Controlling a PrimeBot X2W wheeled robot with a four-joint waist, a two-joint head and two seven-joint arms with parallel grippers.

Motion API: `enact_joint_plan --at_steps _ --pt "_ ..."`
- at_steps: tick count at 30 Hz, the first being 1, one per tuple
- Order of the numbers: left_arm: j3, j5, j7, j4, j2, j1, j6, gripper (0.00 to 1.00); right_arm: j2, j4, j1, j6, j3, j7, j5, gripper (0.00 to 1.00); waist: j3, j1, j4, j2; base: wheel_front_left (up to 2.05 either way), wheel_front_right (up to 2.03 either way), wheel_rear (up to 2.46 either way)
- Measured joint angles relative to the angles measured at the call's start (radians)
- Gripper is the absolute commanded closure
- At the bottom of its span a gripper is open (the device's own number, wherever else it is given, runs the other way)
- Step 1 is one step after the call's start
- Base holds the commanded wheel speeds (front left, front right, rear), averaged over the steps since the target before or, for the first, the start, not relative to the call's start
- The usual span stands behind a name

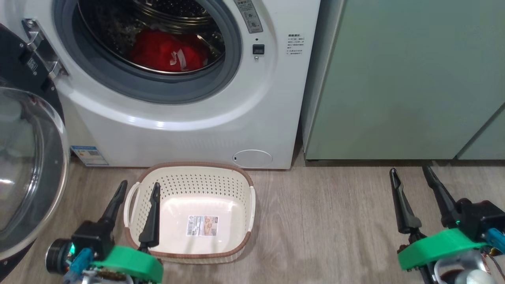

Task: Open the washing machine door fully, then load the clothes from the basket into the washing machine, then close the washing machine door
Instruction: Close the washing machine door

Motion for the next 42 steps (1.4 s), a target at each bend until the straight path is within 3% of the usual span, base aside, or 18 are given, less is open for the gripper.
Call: enact_joint_plan --at_steps 22,42 --pt "-0.01 -0.003 -0.001 0.007 0.008 -0.002 -0.001 0.0 0.0 0.0 0.003 0.0 -0.006 0.0 0.003 0.0 -0.004 0.0 -0.001 0.0 -1.55 1.55 0.0" --pt "-0.01 -0.002 -0.001 0.007 0.011 -0.002 0.002 0.0 0.001 0.005 0.017 0.0 -0.007 0.0 0.011 0.0 -0.01 0.0 0.005 0.0 -0.13 0.13 0.0"
